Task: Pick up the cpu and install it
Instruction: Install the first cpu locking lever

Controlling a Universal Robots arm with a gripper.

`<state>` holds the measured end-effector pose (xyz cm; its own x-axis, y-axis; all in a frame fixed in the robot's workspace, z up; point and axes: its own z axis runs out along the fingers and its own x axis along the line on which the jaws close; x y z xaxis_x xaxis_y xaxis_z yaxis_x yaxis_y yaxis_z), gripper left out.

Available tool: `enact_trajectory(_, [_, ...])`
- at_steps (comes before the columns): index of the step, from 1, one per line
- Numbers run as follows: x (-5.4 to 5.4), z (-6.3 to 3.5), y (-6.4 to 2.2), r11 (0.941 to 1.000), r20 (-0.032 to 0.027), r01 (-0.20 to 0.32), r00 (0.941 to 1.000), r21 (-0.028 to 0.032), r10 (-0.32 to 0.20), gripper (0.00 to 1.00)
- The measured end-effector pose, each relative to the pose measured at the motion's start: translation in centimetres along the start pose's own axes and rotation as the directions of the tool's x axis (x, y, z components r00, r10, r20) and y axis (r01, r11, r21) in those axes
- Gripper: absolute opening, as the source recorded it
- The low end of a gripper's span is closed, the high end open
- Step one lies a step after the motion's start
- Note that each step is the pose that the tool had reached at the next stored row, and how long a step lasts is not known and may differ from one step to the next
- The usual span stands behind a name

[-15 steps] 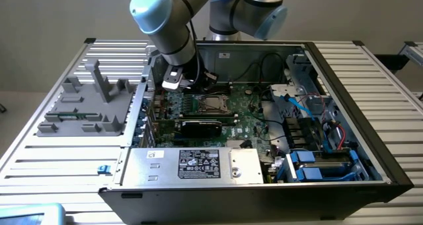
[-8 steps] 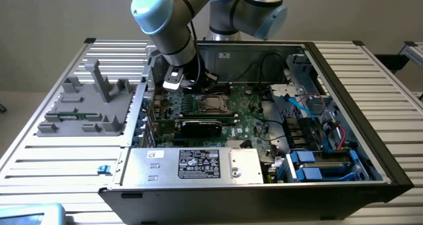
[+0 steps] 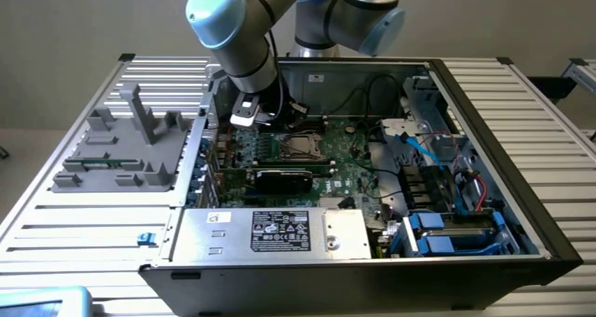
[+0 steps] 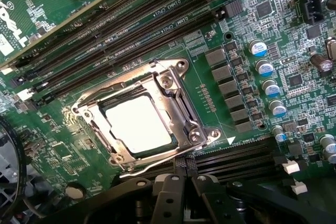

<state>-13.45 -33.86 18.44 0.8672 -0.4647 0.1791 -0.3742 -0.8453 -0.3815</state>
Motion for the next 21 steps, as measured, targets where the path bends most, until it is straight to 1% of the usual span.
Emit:
enact_trajectory(3, [0.0, -0.03, -0.01, 1.0000, 0.0064, -0.003, 1.0000, -0.0039, 0.003, 0.11])
enact_trajectory(8, [0.0, -0.14, -0.05, 0.9999, 0.0234, -0.010, 0.9997, -0.0140, 0.010, 0.11])
enact_trajectory(10, [0.0, -0.31, -0.11, 0.9998, 0.0288, -0.011, 0.9995, -0.0173, 0.012, 0.11])
enact_trajectory(12, [0.0, -0.59, -0.17, 0.9998, 0.0305, -0.012, 0.9995, -0.0182, 0.012, 0.11])
enact_trajectory(18, [-0.5, -1.47, -0.16, 0.9998, 0.0306, -0.012, 0.9995, -0.0187, 0.012, 0.11])
enact_trajectory(21, [-0.8, -1.67, -0.08, 0.9998, 0.0306, -0.012, 0.9995, -0.0183, 0.012, 0.11])
